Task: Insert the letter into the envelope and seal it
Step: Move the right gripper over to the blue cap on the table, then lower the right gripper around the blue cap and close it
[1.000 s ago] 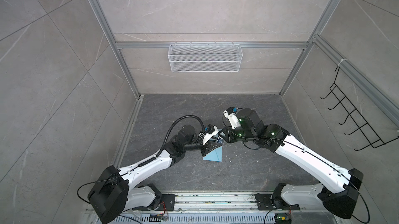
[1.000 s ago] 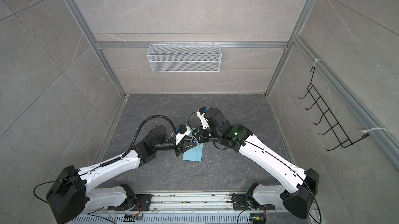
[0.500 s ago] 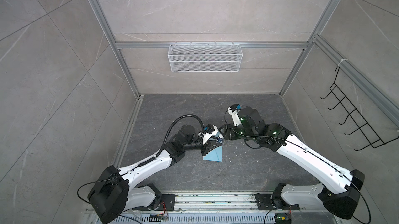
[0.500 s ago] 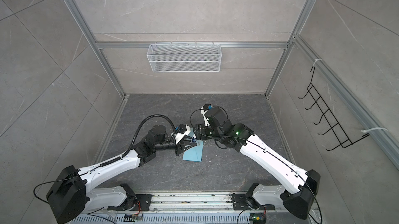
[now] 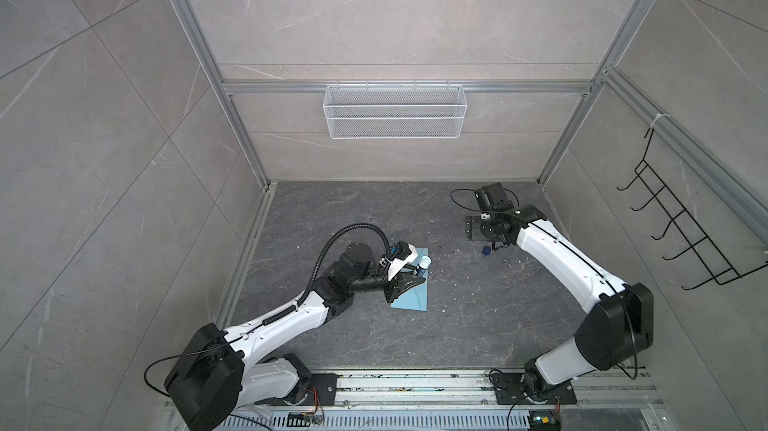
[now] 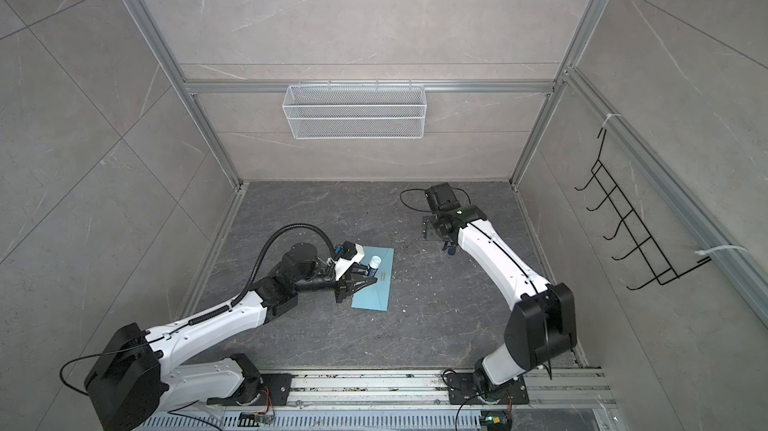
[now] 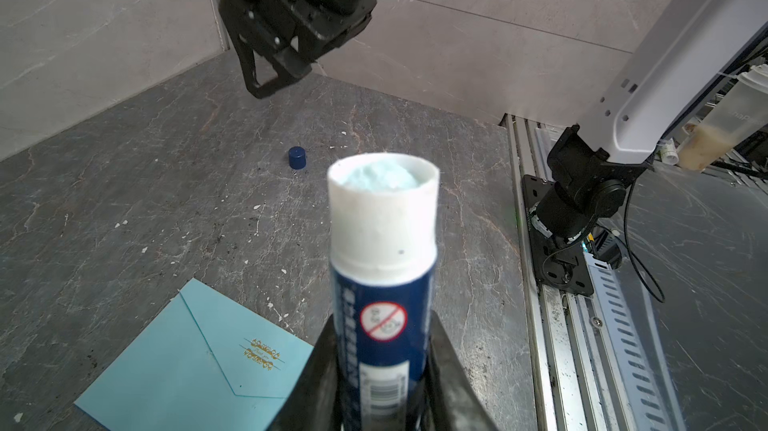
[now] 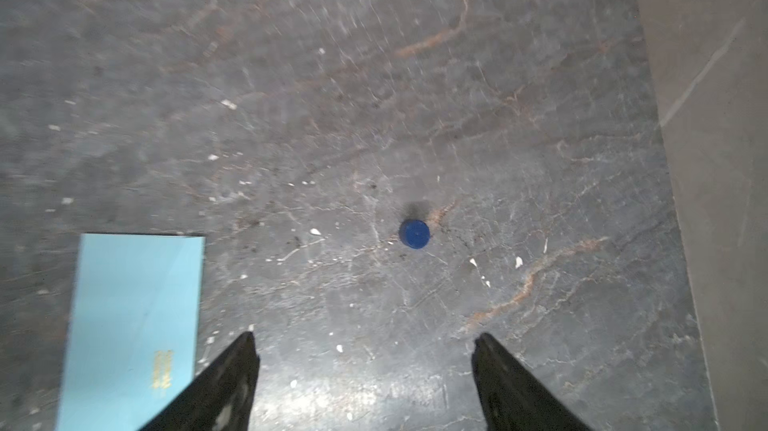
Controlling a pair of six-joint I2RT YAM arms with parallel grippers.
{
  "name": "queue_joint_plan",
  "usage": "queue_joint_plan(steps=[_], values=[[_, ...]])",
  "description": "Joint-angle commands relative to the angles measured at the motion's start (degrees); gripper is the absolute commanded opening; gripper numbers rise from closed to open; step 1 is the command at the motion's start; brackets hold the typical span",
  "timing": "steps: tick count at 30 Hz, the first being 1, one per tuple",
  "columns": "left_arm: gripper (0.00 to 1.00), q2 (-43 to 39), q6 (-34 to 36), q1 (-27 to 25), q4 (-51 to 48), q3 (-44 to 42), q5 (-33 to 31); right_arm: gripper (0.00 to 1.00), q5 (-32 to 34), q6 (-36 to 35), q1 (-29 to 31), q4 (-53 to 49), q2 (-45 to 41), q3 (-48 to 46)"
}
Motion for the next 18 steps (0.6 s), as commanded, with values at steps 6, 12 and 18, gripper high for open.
queue_joint_plan(steps=[6,12,18], values=[[0.00,-1.72,0.13,0.01,3.50,-1.08,0.25,0.71,-3.76,-5.04,-5.74,3.22,6.88,-1.64],[0.00,-1.85,-0.31,0.01,3.66,-1.14,0.31,0.64,-6.63,-6.19,-7.81,6.20,11.08,-2.71],[0.00,-1.85,-0.63,0.02,3.65,-1.22,0.38,0.60,-8.20,-6.82,-9.57,8.94,14.16,-3.77]])
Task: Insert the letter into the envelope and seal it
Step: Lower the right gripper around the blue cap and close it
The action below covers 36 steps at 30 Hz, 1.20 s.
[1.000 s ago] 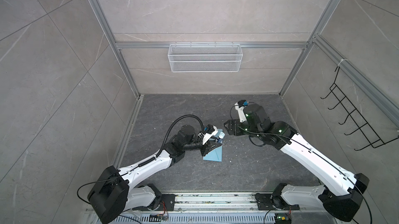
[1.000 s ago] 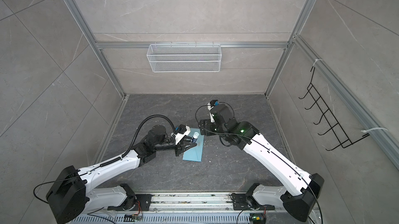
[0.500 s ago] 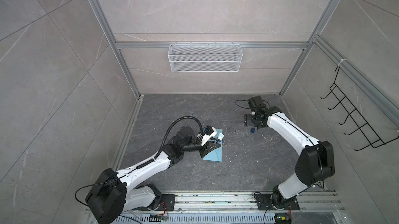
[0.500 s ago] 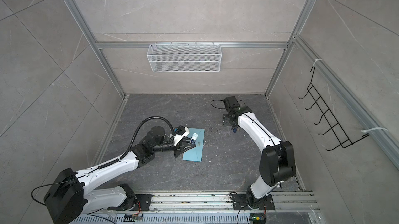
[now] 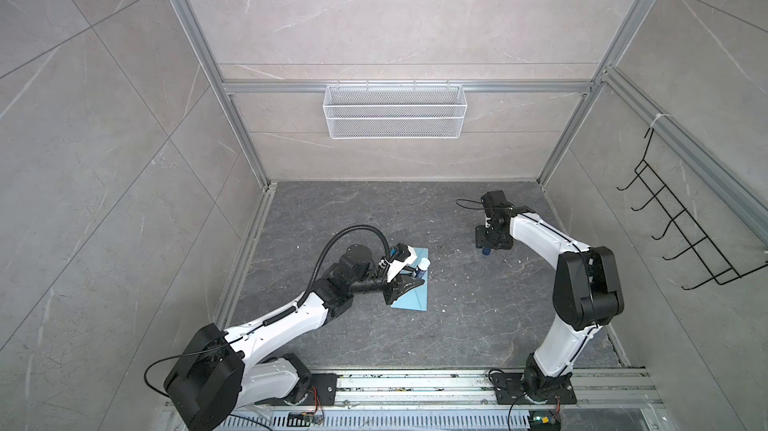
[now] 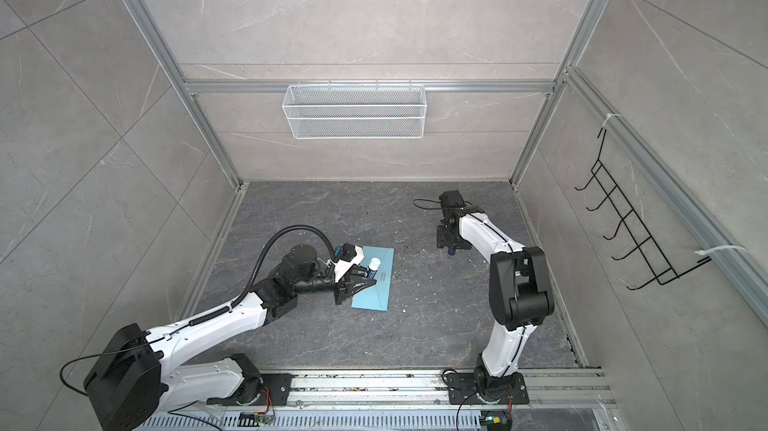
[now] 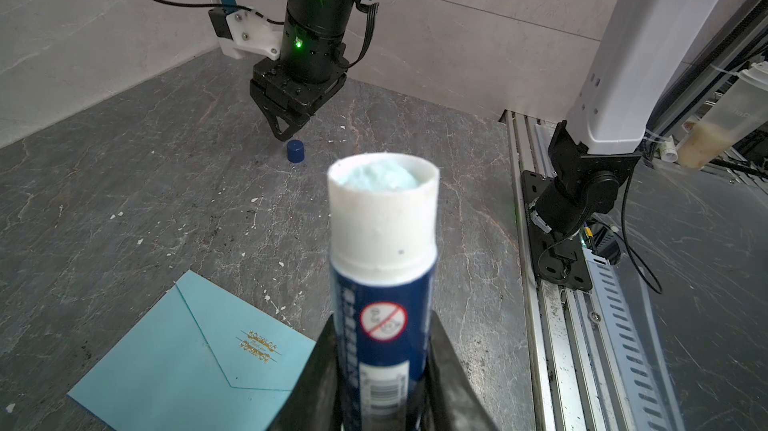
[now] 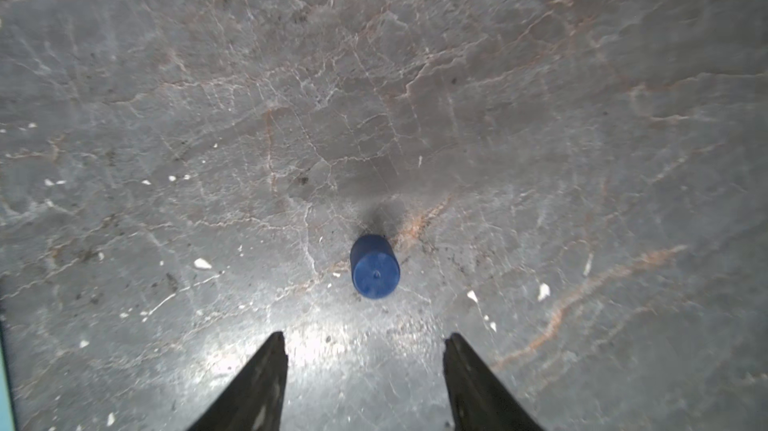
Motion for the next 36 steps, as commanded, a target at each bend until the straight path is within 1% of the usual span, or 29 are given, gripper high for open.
queue_joint_plan(steps=[1,12,13,20,28,34,36], values=[[0.00,-1.58,-0.44,0.07,3.17,-0.11,0.32,0.59,-1.74,-1.02,-1.01,2.60,1.60,-1.48],[0.00,-1.07,-0.59,0.05,3.15,0.14,0.23,0.49,-3.78,-1.37,-2.61,5.45,6.22,-1.64],[0.00,-1.06,-0.51,0.02,3.10,0.20,0.23,0.47,-3.90,-1.37,-2.62,5.58,6.47,-1.61],[0.00,-0.73,-0.51,0.01,3.16,0.39,0.22,0.39,-3.17,-1.46,-2.84,6.01,7.37,-1.40],[0.00,-0.02,-0.42,0.03,3.20,0.59,0.29,0.33,-3.21,-1.54,-3.00,6.33,8.69,-0.87],[0.00,0.57,-0.42,0.02,3.24,0.77,0.35,0.31,-2.82,-1.59,-3.06,6.29,8.70,-0.79],[0.00,0.77,-0.42,0.00,3.26,0.87,0.47,0.34,-2.57,-1.60,-3.06,6.29,8.61,-0.67]])
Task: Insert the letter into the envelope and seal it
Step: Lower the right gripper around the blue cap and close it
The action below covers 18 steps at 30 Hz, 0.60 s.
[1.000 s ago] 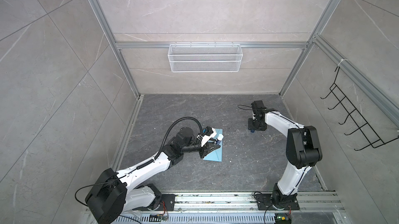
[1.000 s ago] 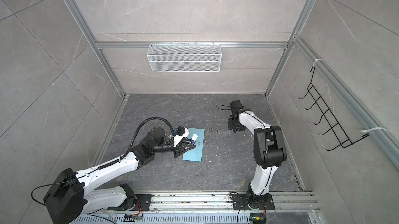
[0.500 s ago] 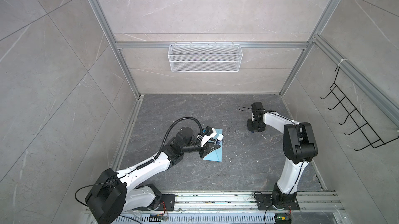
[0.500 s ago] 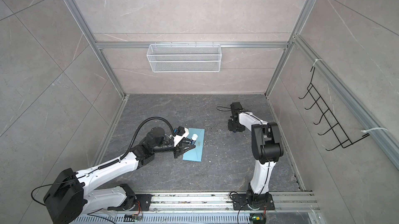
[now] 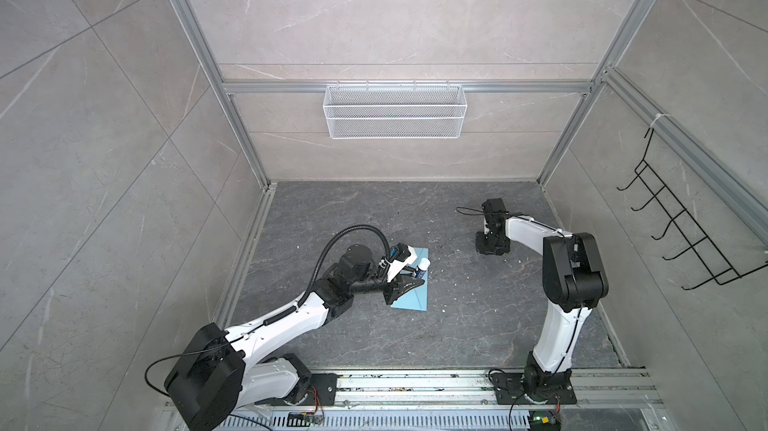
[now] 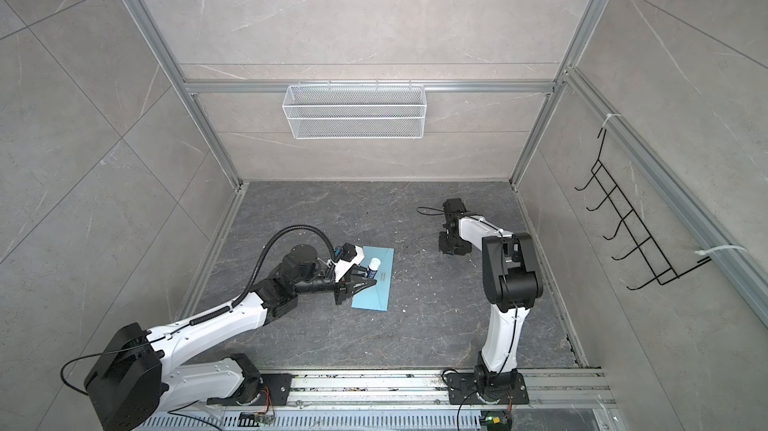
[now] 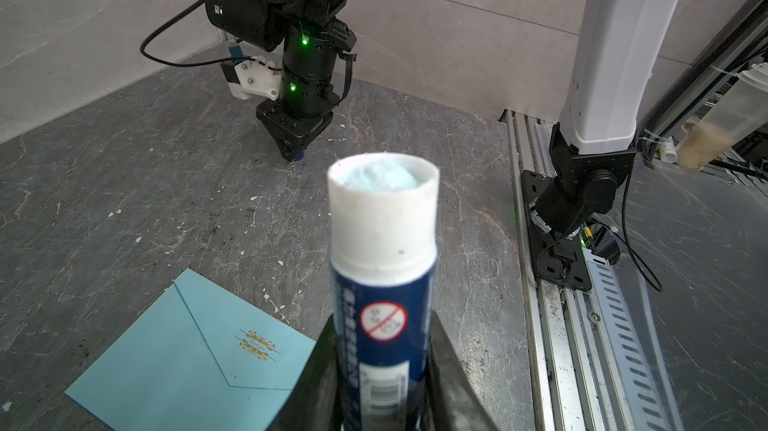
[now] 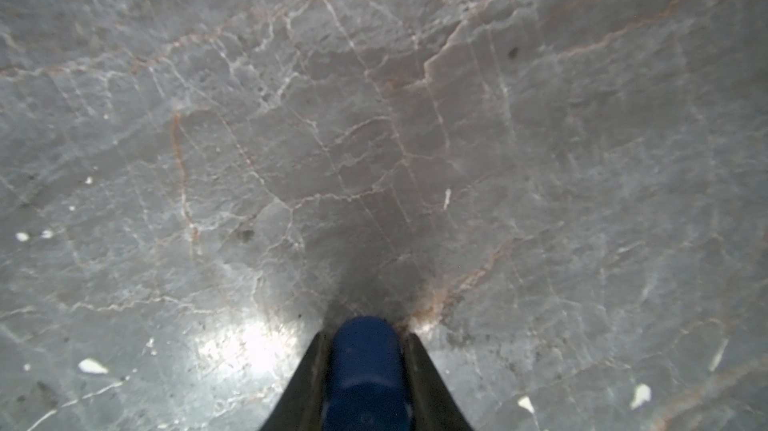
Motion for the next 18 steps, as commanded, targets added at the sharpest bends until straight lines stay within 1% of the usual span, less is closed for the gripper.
queue_joint_plan(steps=[1,6,12,18], values=[[0.00,0.33,-0.29,0.03,3.25,0.93,0.49,0.34,0.83,-0.43,-0.15,0.08,0.52,0.54],[0.00,0.82,-0.47,0.01,3.50,1.10,0.66,0.37,0.92,-0.62,-0.14,-0.09,0.27,0.94],[0.00,1.05,-0.60,0.05,3.89,1.11,0.78,0.34,1.32,-0.70,-0.17,-0.35,-0.20,1.20],[0.00,1.28,-0.65,0.04,4.04,1.03,1.08,0.36,1.85,-0.72,-0.15,-0.52,-0.45,1.29]])
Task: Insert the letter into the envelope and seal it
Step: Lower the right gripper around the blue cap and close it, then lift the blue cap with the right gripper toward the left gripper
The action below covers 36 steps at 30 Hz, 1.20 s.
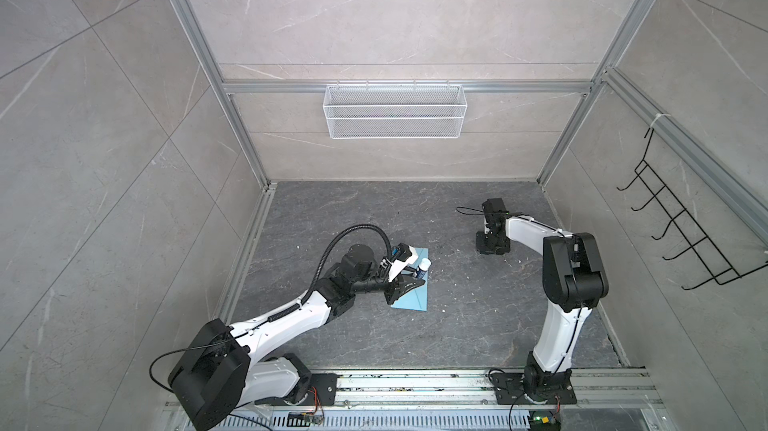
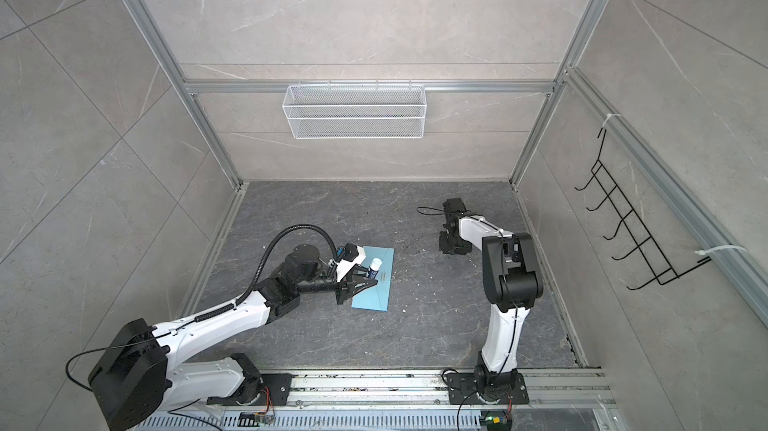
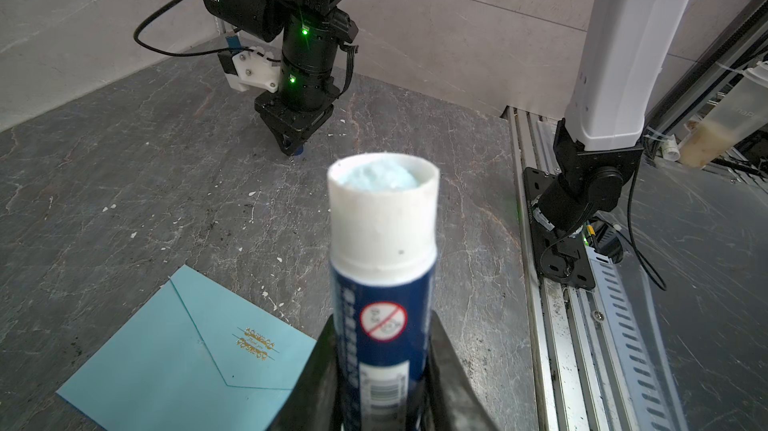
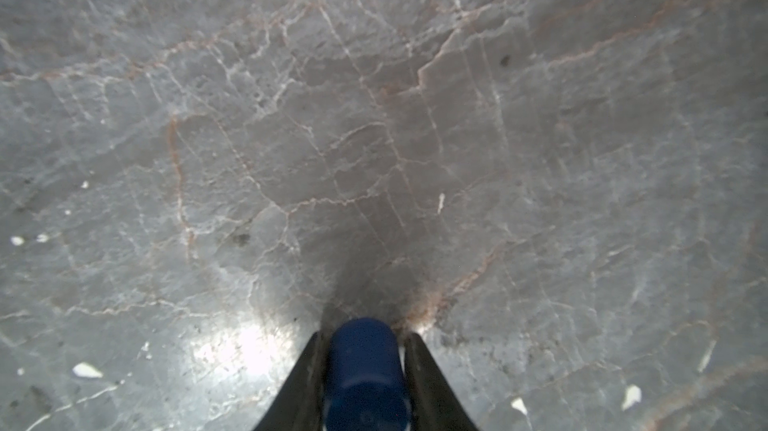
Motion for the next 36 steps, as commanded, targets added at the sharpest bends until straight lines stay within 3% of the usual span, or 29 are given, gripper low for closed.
queue_joint_plan(steps=[1,18,36], values=[[0.00,0.03,-0.57,0.08,3.23,1.04,1.00,0.37,1.14,-0.27,-0.11,-0.75,-0.51,1.40],[0.00,0.50,-0.80,0.09,3.71,0.99,1.25,0.37,0.45,-0.30,-0.17,-0.84,-1.67,1.68],[0.00,1.44,-0.72,0.08,4.15,0.94,1.50,0.27,-0.14,-0.40,-0.13,-1.88,-3.60,1.45]])
